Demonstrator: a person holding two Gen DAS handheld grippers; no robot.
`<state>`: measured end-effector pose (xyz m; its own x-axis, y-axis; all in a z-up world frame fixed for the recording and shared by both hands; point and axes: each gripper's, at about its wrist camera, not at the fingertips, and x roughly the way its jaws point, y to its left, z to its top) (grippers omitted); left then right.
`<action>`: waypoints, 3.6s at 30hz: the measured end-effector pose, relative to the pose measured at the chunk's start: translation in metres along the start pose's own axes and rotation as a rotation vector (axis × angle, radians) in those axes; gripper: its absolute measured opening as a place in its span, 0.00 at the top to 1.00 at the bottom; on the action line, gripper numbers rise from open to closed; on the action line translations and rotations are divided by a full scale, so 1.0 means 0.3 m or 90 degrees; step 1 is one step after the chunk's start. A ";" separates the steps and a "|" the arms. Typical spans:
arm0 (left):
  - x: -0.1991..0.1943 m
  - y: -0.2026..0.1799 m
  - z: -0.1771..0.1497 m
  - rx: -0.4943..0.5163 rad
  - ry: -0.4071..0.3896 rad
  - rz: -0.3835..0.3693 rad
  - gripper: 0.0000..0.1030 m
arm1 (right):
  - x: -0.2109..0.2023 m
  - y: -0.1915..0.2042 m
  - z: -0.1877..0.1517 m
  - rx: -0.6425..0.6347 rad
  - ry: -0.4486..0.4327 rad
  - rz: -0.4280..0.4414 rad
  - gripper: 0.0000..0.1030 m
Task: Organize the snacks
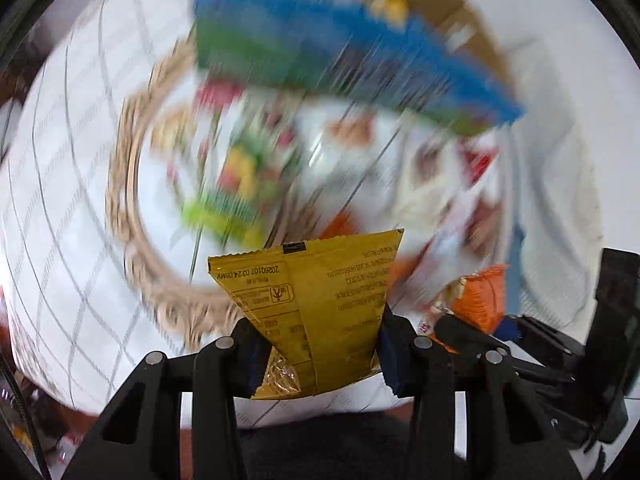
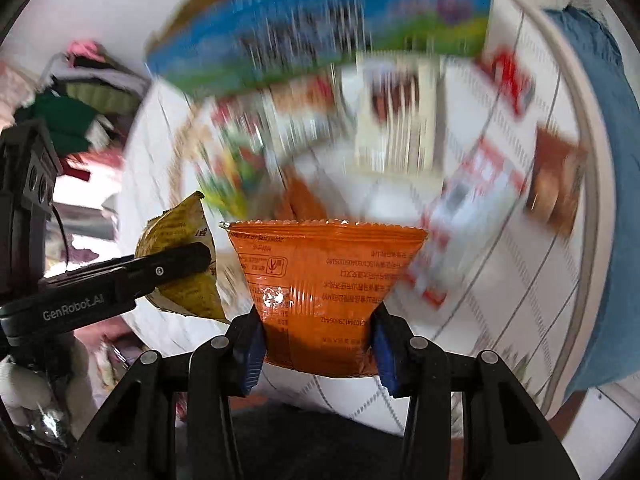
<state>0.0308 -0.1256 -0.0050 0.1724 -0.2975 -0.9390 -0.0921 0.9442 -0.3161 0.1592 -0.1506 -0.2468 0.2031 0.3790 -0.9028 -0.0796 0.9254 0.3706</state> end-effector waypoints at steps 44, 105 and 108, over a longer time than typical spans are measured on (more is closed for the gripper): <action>0.121 0.014 1.026 -0.002 -0.013 0.167 0.09 | 0.139 -0.132 1.101 -0.013 -0.018 -0.183 0.05; 0.495 0.161 0.070 -0.308 0.139 -0.090 0.46 | 0.015 -0.288 0.127 0.133 -0.074 -0.057 0.39; 0.471 0.131 0.076 -0.222 0.120 -0.023 0.49 | 0.078 -0.248 0.183 0.110 -0.060 -0.070 0.35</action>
<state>0.0740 -0.1273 -0.1469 0.0012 -0.3810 -0.9246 -0.4227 0.8377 -0.3458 0.2234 -0.2106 -0.2836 0.2919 0.2668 -0.9185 0.1142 0.9437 0.3104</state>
